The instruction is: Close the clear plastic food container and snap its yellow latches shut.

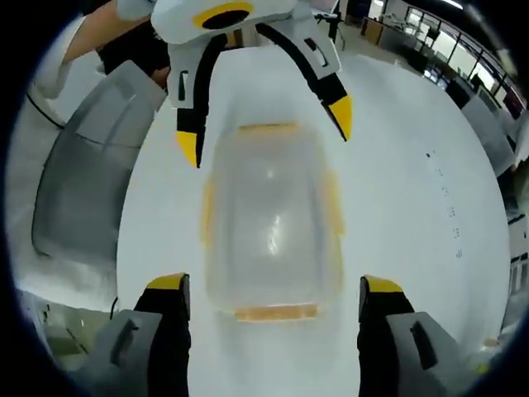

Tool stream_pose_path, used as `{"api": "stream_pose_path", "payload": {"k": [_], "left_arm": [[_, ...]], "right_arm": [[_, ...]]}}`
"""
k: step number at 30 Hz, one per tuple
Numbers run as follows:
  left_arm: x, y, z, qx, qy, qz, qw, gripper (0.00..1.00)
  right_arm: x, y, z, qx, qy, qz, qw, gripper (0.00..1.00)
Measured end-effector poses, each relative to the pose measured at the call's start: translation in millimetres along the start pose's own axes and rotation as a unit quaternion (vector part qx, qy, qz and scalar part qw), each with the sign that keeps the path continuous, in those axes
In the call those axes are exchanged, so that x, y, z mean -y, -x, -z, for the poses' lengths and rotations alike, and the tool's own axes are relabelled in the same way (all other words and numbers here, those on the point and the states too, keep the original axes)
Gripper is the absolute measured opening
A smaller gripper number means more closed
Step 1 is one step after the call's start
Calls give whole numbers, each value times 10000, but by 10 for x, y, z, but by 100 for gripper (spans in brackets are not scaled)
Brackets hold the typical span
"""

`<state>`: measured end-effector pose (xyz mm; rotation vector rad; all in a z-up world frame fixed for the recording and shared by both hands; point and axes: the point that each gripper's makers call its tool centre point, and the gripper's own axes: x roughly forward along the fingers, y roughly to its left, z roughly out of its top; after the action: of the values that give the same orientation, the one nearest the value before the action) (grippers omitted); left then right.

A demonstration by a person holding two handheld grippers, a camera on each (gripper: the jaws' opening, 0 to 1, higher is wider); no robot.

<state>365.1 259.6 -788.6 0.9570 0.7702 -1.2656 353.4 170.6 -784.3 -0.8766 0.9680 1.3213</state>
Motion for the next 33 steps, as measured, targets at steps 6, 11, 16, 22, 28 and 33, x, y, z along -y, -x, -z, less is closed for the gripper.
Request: {"api": "stream_pose_path", "payload": {"k": [6, 11, 16, 22, 28, 33], "left_arm": [[15, -54, -19, -24, -254, 53, 9997, 84], [19, -71, -7, -32, -298, 114, 9995, 72], [20, -67, -5, 51, -261, 146, 9995, 72], [28, -63, -4, 136, -240, 141, 9995, 72], [32, -54, 15, 186, -237, 147, 9994, 72], [43, -20, 92, 185, -261, 159, 9994, 72]], "right_arm": [[-11, -57, -6, -46, 120, 3, 9999, 72], [26, -53, -12, -9, 246, 132, 9996, 68], [20, -53, -20, 100, 214, 153, 9996, 67], [19, -59, -30, 80, 213, 185, 9996, 67], [12, -66, -44, 27, 198, 187, 9996, 67], [-17, -97, -116, 50, 158, 198, 9997, 67]]}}
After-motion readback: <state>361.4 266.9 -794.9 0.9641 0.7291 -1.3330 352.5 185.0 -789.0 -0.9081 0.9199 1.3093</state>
